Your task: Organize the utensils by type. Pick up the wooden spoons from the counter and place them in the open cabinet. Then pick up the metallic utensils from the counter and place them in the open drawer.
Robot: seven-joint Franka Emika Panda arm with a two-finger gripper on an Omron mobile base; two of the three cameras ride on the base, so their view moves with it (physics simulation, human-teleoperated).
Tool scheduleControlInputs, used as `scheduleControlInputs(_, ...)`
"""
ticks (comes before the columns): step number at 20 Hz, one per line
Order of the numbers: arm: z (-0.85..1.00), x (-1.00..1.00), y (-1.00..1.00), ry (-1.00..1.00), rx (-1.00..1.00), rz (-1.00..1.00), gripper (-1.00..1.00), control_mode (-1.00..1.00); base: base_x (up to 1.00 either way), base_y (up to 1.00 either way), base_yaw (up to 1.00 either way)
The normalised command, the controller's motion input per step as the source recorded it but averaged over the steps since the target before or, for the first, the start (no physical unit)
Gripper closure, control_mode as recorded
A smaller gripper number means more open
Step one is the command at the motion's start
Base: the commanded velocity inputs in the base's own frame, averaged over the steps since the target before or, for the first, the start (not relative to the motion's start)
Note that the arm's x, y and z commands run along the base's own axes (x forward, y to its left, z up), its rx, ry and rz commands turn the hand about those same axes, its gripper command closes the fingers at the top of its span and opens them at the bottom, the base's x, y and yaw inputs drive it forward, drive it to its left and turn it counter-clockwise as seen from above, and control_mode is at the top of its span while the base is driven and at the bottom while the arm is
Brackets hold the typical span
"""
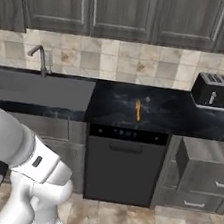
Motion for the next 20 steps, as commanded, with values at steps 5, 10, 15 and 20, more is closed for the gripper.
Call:
scheduleControlInputs(5, 0.00, 0.00, 0.00, 0.00, 0.00, 0.00, -1.00, 1.00, 0.13, 0.20, -0.41)
scheduleControlInputs(10, 0.00, 0.00, 0.00, 0.00, 0.00, 0.00, -1.00, 1.00, 0.35, 0.59, 0.00)
scheduleControlInputs(15, 0.00, 0.00, 0.00, 0.00, 0.00, 0.00, -1.00, 1.00, 0.64, 0.56, 0.00)
scheduleControlInputs(20, 0.00, 0.00, 0.00, 0.00, 0.00, 0.00, -1.00, 1.00, 0.74, 0.06, 0.00)
